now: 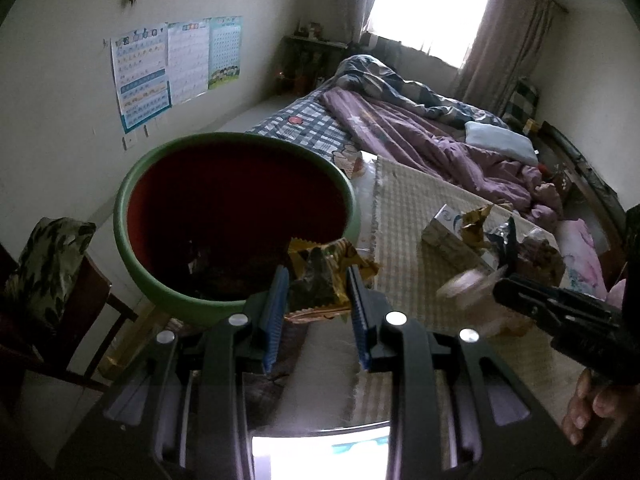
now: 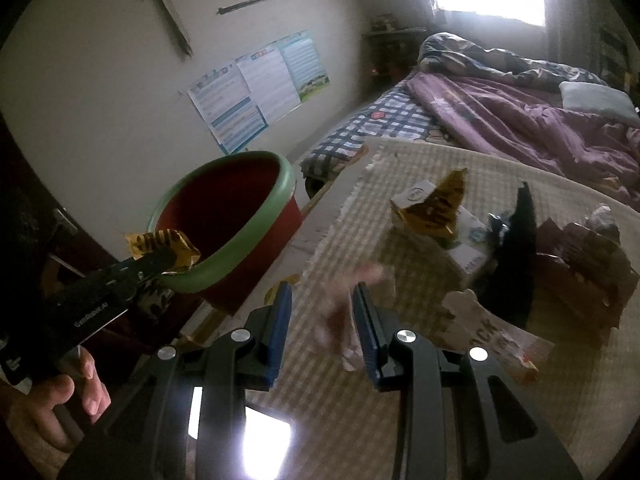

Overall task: Collect trash
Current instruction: 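Carry both wrappers over the red basin and open both grippers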

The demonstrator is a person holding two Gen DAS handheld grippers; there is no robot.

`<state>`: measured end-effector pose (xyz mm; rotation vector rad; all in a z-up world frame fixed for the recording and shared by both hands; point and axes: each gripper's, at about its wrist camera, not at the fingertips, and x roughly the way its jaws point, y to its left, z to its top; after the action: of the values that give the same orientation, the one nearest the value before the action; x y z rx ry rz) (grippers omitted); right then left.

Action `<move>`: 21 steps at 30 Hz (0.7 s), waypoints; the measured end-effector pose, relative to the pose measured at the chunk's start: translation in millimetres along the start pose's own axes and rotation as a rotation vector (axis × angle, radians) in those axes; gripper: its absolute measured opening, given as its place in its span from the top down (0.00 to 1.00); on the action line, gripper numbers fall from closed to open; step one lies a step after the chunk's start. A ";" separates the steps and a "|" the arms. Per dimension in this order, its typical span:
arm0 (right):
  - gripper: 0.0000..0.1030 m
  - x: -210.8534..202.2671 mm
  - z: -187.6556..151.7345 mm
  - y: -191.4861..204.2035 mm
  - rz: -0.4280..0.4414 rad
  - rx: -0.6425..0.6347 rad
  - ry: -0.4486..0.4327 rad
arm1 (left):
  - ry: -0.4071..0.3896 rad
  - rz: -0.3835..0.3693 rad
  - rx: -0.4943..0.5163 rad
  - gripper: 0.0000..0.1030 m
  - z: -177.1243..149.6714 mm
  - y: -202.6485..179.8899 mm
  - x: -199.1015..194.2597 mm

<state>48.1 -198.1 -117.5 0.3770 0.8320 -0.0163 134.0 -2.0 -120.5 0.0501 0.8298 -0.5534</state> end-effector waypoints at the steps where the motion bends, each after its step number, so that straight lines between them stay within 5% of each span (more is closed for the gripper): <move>1: 0.69 2.0 1.7 1.6 0.000 -0.001 0.000 | -0.001 -0.002 0.000 0.72 1.0 1.1 0.3; 12: 0.69 2.8 3.4 -4.0 -0.065 0.020 -0.022 | -0.008 -0.032 0.029 0.72 11.3 5.1 5.3; 14: 0.56 8.6 0.0 -15.0 -0.099 0.031 0.010 | -0.006 -0.038 0.030 0.72 13.2 6.8 6.8; 21: 0.55 26.9 -16.2 -37.4 -0.154 0.063 0.098 | 0.006 -0.060 0.049 0.72 15.8 6.5 12.6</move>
<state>48.7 -224.1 -158.8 0.3747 0.9572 -0.1692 154.9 -6.1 -119.8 0.0720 0.8256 -0.6300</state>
